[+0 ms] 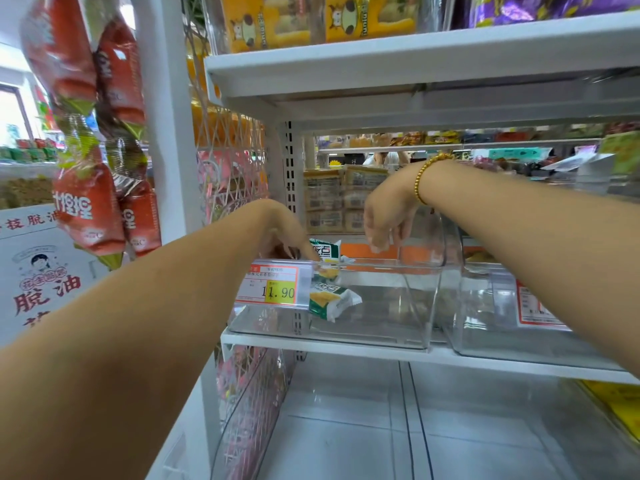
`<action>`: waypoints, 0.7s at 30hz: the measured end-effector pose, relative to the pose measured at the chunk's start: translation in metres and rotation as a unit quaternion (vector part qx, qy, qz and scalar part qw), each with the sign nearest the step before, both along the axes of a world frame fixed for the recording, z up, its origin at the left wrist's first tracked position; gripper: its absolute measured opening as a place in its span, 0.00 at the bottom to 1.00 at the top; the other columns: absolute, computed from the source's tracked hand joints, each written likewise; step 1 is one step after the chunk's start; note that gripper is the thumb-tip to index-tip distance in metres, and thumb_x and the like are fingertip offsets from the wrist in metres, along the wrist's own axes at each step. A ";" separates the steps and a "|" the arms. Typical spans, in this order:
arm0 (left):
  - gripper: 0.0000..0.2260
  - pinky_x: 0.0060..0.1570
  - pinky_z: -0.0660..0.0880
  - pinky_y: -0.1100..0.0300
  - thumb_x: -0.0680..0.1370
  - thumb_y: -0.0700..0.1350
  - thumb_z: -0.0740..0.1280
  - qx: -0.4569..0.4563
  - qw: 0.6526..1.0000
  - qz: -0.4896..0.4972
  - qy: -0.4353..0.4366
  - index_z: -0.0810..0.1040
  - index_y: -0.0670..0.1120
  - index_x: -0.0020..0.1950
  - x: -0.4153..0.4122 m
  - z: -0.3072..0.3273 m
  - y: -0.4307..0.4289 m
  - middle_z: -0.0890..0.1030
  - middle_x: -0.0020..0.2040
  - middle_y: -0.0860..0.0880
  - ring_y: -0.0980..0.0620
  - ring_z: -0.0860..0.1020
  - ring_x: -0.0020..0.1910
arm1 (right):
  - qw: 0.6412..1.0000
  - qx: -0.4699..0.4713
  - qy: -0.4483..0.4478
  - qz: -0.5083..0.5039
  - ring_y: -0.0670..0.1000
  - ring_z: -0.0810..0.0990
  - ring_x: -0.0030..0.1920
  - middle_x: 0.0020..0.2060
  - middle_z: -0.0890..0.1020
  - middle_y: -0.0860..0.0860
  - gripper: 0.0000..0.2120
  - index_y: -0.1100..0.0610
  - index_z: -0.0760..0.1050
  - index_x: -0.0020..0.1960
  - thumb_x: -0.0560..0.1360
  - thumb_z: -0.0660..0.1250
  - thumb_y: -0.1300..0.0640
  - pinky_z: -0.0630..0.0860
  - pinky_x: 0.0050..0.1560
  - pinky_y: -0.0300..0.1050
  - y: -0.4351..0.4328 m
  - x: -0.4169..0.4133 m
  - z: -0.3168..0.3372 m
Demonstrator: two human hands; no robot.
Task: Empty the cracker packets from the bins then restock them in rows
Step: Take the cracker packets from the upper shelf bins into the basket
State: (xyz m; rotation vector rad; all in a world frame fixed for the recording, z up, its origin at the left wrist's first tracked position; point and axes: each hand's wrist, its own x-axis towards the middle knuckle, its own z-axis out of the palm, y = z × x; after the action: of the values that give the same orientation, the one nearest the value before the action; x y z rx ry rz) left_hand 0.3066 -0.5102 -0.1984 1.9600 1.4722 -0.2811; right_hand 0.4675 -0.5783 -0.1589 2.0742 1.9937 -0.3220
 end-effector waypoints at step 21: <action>0.14 0.37 0.70 0.59 0.71 0.49 0.74 0.217 0.968 0.029 -0.124 0.71 0.44 0.40 -0.011 0.020 -0.033 0.71 0.39 0.47 0.50 0.69 0.36 | 0.995 -0.088 0.018 -0.032 0.58 0.82 0.51 0.51 0.83 0.60 0.16 0.60 0.78 0.49 0.73 0.72 0.48 0.79 0.56 0.51 -0.006 -0.027 -0.002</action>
State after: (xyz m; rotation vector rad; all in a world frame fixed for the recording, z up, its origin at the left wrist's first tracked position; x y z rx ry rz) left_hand 0.2956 -0.5435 -0.1783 2.1856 1.5088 0.3321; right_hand 0.4401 -0.5839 -0.1608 2.0378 1.8472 -0.5316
